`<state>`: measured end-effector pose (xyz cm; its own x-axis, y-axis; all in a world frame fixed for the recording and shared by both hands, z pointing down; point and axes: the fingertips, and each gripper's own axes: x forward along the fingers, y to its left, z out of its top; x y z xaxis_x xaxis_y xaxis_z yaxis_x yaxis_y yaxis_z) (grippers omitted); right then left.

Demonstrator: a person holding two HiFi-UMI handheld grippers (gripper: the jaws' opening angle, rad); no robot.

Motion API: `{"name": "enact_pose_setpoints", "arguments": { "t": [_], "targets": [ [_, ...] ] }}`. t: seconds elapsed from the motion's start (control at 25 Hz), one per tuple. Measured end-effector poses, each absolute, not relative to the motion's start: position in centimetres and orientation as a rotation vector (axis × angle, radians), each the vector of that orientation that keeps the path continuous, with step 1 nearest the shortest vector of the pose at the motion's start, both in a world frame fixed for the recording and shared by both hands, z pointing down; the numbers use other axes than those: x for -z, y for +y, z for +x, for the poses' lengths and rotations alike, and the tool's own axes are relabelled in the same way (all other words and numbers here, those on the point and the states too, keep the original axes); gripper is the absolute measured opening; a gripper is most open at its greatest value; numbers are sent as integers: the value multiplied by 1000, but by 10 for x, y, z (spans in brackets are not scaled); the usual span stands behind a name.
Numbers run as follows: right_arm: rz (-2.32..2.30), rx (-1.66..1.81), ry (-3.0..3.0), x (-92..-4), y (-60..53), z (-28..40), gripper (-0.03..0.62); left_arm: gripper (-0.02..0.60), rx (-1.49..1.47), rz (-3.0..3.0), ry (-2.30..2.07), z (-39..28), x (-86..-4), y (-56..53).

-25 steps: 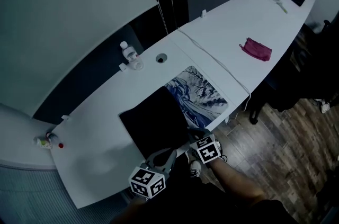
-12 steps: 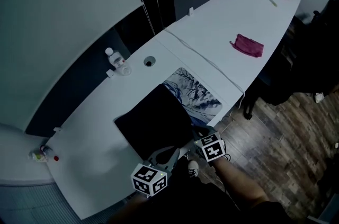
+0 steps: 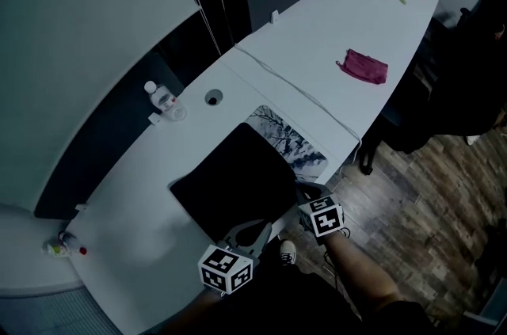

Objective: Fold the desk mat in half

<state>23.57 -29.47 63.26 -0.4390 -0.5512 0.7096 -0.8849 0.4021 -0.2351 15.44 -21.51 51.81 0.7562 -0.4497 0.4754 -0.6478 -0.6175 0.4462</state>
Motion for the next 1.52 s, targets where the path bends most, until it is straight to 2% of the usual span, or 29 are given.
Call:
{"name": "enact_pose_setpoints", "arguments": {
  "t": [0.92, 1.52],
  "targets": [
    [1383, -883, -2020, -648, -346, 311, 35, 6, -441, 2319, -703, 191, -544, -257],
    [1350, -902, -2042, -650, -348, 315, 38, 6, -454, 2315, -714, 202, -544, -262]
  ]
}}
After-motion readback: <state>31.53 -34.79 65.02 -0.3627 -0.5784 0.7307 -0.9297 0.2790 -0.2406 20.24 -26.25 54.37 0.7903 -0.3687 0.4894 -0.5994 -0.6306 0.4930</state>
